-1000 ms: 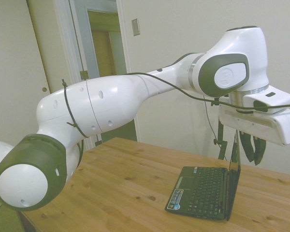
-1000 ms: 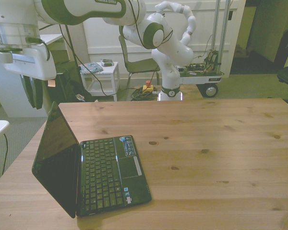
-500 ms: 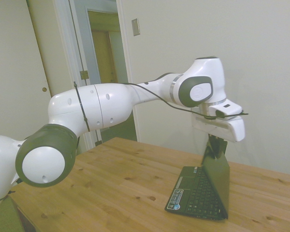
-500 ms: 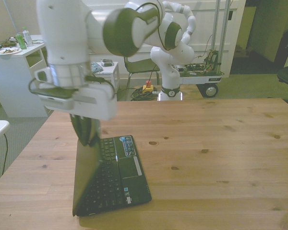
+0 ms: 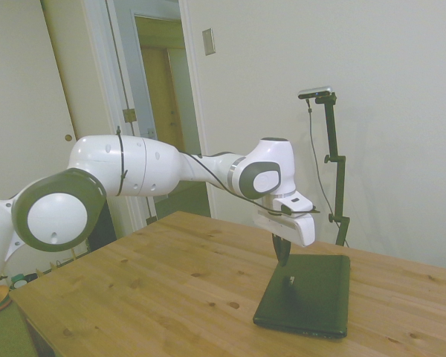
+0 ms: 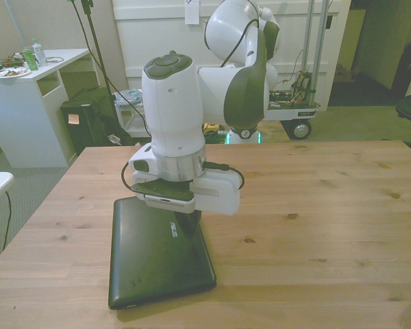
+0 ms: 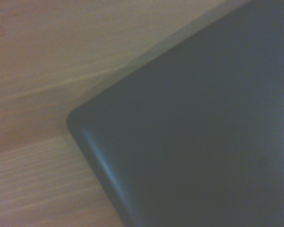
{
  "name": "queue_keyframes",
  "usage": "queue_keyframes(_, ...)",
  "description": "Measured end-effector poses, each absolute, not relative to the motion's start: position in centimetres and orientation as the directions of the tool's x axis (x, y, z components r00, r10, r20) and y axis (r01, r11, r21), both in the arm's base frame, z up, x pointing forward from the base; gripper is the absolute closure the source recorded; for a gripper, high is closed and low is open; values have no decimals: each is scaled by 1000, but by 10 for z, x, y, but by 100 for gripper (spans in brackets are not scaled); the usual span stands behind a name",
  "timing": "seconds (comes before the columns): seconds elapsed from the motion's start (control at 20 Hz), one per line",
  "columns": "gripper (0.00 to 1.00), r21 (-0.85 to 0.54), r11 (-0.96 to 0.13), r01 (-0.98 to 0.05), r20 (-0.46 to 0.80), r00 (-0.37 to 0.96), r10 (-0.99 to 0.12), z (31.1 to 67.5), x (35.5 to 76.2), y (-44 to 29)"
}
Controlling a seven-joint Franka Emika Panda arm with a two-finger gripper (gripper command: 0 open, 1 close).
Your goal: Close the laptop
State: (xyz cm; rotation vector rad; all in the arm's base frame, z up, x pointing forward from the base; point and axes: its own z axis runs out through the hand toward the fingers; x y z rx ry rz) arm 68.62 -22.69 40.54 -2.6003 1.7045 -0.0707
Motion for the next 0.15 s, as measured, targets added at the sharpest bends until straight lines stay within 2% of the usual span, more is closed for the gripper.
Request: queue_keyframes(0.15, 100, -83, -394, -916, 30, 392, -919, 428, 660, -231)
